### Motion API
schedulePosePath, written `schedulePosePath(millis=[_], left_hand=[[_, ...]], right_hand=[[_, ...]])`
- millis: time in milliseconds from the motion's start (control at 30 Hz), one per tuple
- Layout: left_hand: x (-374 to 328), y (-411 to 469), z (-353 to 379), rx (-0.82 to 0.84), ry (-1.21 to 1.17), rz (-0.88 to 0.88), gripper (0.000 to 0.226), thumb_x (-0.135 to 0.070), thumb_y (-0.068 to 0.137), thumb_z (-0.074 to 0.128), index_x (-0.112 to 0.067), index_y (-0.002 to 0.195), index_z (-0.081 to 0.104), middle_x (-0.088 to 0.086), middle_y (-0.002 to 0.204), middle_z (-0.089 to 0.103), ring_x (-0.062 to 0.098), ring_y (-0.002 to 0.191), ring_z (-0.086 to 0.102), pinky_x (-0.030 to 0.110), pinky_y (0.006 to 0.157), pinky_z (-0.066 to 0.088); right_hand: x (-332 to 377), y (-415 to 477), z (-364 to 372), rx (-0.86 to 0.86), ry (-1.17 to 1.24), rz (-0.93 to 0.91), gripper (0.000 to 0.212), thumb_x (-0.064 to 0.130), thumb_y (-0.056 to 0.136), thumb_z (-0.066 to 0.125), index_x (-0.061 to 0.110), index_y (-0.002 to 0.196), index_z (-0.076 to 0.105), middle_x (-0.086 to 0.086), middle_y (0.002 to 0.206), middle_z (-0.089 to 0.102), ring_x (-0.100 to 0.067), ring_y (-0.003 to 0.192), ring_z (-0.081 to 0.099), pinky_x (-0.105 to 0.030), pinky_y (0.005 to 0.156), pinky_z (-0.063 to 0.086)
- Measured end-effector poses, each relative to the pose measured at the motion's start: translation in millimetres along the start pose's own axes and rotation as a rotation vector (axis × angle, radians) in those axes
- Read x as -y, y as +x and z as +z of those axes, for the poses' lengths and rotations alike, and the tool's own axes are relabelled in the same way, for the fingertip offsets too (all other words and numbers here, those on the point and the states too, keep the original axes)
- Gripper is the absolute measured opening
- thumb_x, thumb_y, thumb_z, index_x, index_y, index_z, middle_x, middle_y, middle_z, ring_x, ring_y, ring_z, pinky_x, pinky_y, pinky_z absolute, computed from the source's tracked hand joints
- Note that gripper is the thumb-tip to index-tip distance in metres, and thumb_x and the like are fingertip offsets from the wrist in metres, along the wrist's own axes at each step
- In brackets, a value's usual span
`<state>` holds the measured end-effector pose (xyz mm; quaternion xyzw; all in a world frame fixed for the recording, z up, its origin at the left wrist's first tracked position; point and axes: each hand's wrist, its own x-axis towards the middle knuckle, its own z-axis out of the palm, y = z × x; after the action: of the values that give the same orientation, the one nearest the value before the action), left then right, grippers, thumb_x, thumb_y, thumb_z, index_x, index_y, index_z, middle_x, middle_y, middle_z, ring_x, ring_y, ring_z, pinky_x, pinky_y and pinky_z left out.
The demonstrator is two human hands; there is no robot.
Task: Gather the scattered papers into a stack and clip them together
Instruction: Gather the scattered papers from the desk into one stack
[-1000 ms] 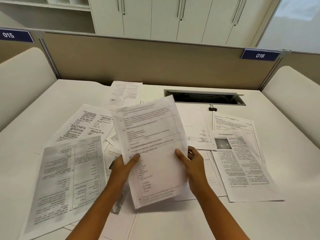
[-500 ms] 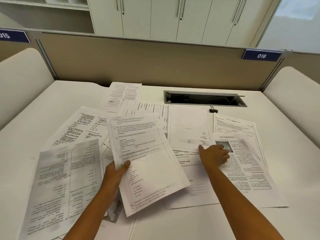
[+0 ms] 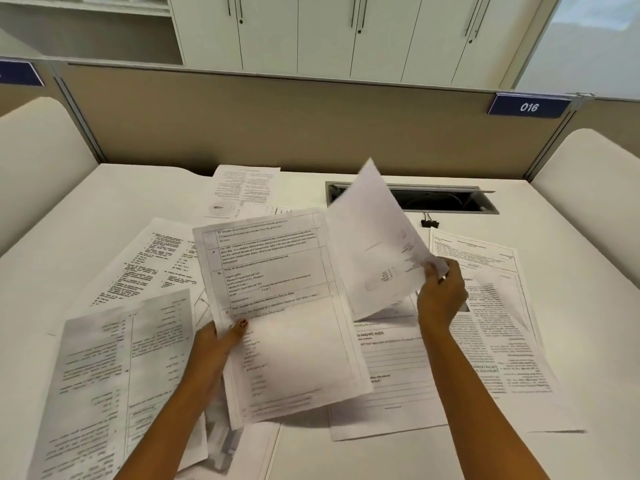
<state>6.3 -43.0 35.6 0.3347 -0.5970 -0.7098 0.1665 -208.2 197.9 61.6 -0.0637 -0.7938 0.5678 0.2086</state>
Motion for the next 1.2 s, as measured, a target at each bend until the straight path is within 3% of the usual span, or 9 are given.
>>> schedulePosePath(millis=[267,400,500,633,733,800,967,1067,1200], left_hand=[[-43.4,11.1,9.3,-0.036,0.296,0.265,0.04,-0.024,0.085,0.063,-0.013,0.121,0.052,0.002,0.104,0.064,0.027,0.098,0.061,0.02,0.065,0.046],[-71.3,16.8,22.5,-0.038,0.438,0.547,0.074,-0.04,0.074,0.071,-0.031,0.139,0.036,0.004,0.146,0.038,0.012,0.107,0.053,0.023,0.081,0.053],[-83.4,28.6,26.0,-0.029,0.702,0.837,0.064,-0.055,0.077,0.058,-0.06,0.133,0.027,-0.002,0.155,0.023,0.022,0.142,0.021,0.049,0.114,0.013],[-94.0,42.1,29.3,-0.044,1.059,1.025,0.05,-0.054,0.088,0.043,-0.02,0.118,0.064,0.008,0.129,0.06,0.029,0.12,0.055,0.06,0.11,0.02],[-105.1,36.7,35.4,-0.033,0.915,0.959,0.034,-0.037,0.084,0.062,-0.007,0.099,0.071,0.012,0.092,0.073,0.031,0.08,0.068,0.041,0.076,0.055],[-109.5,32.6,38.2,-0.042,0.8,0.883,0.029,-0.031,0.08,0.069,-0.007,0.096,0.071,0.007,0.084,0.072,0.021,0.065,0.063,0.019,0.057,0.047],[-98.1,33.8,33.0,-0.093,0.512,0.53,0.026,-0.032,0.075,0.076,-0.03,0.098,0.065,-0.012,0.09,0.067,0.001,0.075,0.063,0.018,0.061,0.047],[-76.8,39.2,30.7,-0.06,0.38,0.305,0.027,-0.033,0.072,0.078,-0.025,0.096,0.066,-0.009,0.093,0.07,0.014,0.08,0.068,0.03,0.068,0.055],[-47.4,38.8,37.4,-0.047,0.29,0.114,0.033,-0.032,0.072,0.078,-0.009,0.09,0.062,0.005,0.088,0.071,0.025,0.078,0.069,0.036,0.064,0.056]], right_hand=[[43.0,34.3,1.9,0.255,-0.044,-0.338,0.009,0.011,0.093,0.057,0.006,0.097,0.063,-0.004,0.09,0.064,-0.014,0.075,0.055,-0.003,0.059,0.039],[82.1,47.7,7.4,0.582,0.048,-0.57,0.004,0.008,0.086,0.066,0.008,0.09,0.067,0.0,0.086,0.067,-0.01,0.077,0.063,-0.016,0.068,0.05],[111.8,50.6,13.7,0.78,0.152,-0.618,0.014,0.016,0.078,0.073,0.006,0.087,0.07,0.002,0.079,0.068,-0.014,0.073,0.063,-0.028,0.066,0.051],[139.5,46.6,17.5,1.029,0.221,-0.588,0.008,0.012,0.084,0.069,0.004,0.087,0.069,-0.003,0.081,0.067,-0.017,0.076,0.065,-0.03,0.07,0.053],[144.1,49.6,20.7,1.025,0.224,-0.524,0.013,0.013,0.091,0.062,0.002,0.093,0.067,-0.011,0.089,0.07,-0.026,0.081,0.069,-0.034,0.07,0.057],[136.3,55.9,24.6,0.884,0.144,-0.509,0.021,0.021,0.094,0.057,0.003,0.099,0.067,-0.01,0.092,0.072,-0.023,0.083,0.069,-0.033,0.072,0.056],[76.6,67.4,19.0,0.49,-0.106,-0.463,0.014,0.02,0.094,0.056,0.014,0.102,0.066,-0.001,0.091,0.071,-0.006,0.074,0.063,-0.015,0.073,0.051],[35.1,59.8,0.6,0.352,-0.212,-0.379,0.015,0.015,0.093,0.057,0.011,0.106,0.064,-0.005,0.096,0.07,-0.012,0.08,0.061,-0.001,0.066,0.041],[-24.7,52.3,-28.5,0.238,-0.376,-0.128,0.021,0.005,0.089,0.059,0.005,0.11,0.063,-0.015,0.107,0.068,-0.027,0.096,0.063,-0.02,0.081,0.04]])
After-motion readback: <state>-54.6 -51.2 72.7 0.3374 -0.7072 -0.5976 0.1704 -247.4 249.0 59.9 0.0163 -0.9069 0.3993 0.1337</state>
